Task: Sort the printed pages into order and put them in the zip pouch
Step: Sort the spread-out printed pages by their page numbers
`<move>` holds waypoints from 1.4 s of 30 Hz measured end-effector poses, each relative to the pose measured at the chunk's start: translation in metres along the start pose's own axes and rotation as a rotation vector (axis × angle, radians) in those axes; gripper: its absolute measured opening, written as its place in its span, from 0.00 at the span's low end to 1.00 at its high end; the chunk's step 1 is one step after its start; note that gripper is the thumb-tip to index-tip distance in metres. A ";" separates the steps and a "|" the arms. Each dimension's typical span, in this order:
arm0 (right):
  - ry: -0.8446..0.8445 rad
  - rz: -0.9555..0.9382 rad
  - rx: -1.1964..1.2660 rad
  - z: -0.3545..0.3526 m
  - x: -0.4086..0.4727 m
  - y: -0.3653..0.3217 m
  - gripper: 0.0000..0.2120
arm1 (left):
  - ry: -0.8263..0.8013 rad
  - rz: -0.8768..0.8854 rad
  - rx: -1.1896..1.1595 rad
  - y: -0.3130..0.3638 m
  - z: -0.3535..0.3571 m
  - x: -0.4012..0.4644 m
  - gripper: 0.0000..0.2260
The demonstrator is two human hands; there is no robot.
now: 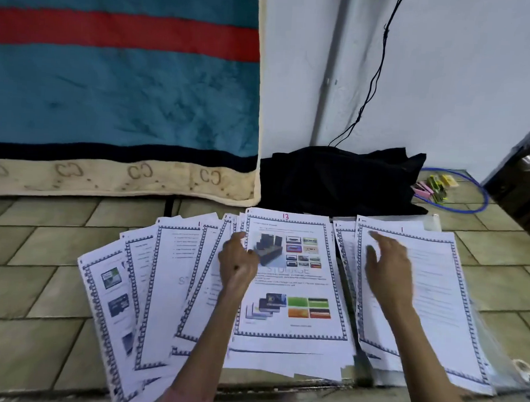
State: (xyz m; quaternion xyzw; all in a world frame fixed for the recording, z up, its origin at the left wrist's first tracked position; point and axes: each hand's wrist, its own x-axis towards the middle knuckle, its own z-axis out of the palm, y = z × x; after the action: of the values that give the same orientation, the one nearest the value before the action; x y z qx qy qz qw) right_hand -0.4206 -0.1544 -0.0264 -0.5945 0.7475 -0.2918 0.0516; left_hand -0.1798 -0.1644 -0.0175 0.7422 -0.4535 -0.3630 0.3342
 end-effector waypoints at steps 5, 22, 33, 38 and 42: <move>-0.558 -0.347 -0.059 0.076 -0.055 -0.059 0.40 | -0.067 -0.210 0.068 -0.013 -0.017 0.009 0.23; -0.527 -0.255 -0.243 0.085 -0.077 -0.052 0.49 | -0.089 -0.287 -0.407 -0.070 -0.043 0.031 0.14; -0.520 -0.096 -0.268 0.088 -0.073 -0.114 0.36 | 0.232 -0.038 -0.010 -0.056 -0.043 0.023 0.36; -0.566 0.012 -0.215 0.085 -0.063 -0.132 0.27 | 0.099 0.063 0.140 -0.056 -0.036 0.014 0.15; -0.636 -0.026 -0.130 0.086 -0.062 -0.136 0.22 | 0.014 -0.036 0.145 -0.050 -0.033 0.015 0.11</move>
State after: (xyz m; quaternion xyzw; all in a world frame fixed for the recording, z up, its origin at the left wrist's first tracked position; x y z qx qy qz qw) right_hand -0.2498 -0.1467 -0.0464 -0.6676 0.7032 -0.0439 0.2406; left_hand -0.1259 -0.1546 -0.0453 0.7751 -0.4628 -0.3298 0.2761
